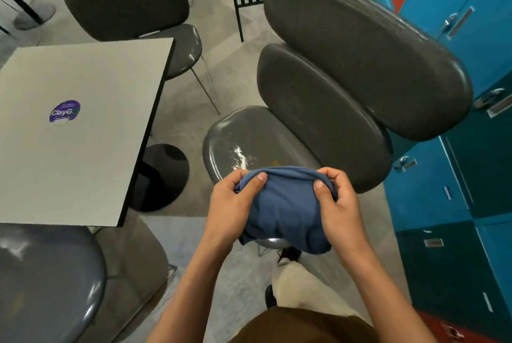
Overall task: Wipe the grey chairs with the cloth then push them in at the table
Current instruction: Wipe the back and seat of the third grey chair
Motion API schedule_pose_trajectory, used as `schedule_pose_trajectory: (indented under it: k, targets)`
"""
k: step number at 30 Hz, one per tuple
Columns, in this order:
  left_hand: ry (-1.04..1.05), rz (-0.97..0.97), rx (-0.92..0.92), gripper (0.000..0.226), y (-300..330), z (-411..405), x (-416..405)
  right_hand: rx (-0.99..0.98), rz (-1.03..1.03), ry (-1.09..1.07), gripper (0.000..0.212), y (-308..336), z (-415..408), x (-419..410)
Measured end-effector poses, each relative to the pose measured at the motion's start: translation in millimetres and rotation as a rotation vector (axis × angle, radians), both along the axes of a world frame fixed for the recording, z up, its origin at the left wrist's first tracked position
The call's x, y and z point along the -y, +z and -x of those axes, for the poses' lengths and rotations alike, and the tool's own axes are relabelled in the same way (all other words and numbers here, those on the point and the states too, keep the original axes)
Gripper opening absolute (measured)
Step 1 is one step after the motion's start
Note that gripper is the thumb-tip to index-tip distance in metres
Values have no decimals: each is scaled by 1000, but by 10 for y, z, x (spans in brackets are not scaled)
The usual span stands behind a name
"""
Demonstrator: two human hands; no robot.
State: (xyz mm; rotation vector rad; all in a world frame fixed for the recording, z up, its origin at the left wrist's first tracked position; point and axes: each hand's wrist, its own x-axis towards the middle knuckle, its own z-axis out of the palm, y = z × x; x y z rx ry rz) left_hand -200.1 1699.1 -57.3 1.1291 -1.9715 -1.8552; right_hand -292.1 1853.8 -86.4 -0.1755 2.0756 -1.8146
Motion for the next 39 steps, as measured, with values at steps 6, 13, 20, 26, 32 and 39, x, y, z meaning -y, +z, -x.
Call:
schedule_pose_trajectory:
  k: [6,13,20,26,32,39]
  targets:
    - [-59,31,13,13,50,409,411,45,51,-11,29,5,323,366]
    - [-55,71,-65,11,62,746,745,20,42,-18,30,112,695,750]
    - [-174,108,-125,22,-9,1060,1166,48,16,-193,28,20,702,1079]
    - [-360,87,-133,23,-51,1269,1677,68,-19,-424,30,-15,552,1546]
    - [-512,113,-137,21,-152,1457,1983,54,-16,-617,31,-19,469,1844]
    - [-609,160,-153,16,-229,1590,1829,71,-71,-747,32,-146,447,1720]
